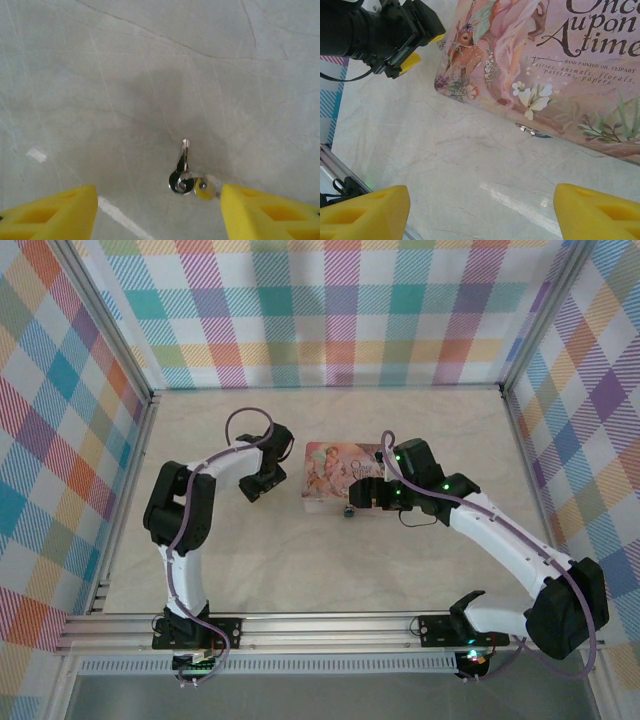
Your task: Unlock the padlock with the key
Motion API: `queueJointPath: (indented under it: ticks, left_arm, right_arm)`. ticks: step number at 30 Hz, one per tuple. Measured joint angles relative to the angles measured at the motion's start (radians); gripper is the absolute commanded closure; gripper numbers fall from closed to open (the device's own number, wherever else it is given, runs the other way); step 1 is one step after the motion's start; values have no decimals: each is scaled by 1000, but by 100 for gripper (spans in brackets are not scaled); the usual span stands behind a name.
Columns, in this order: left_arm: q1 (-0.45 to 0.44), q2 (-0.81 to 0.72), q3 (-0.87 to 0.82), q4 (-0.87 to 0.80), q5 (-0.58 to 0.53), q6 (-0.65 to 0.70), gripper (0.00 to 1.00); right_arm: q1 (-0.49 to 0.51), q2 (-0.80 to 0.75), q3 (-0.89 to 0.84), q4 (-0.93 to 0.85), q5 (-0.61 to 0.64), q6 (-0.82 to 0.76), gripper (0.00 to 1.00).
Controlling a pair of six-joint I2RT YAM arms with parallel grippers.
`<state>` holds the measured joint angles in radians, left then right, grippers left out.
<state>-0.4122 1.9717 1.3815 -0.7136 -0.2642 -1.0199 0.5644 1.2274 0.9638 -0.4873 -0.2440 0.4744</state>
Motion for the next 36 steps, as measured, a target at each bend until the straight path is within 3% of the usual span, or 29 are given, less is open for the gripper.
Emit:
queueJointPath:
  ticks: [16,20,23,28,36]
  left_arm:
    - [24,67,50,-10,13,-43,51]
    - [25,69,54,-26,11,-51,63]
    - [25,70,55,-43,7,-58,81]
    - [32,71,54,-56,5,-61,99]
    - [35,48,25,-28,15,-43,100]
  right_arm:
    - [0,-9,-23,1,8,1,24]
    - [0,-18,-23,0,16,0,24]
    - [0,-23,-23,0,23,0,24]
    - [0,-26,-25,0,35,0,24]
    - [0,-28,-50,0,50,8,23]
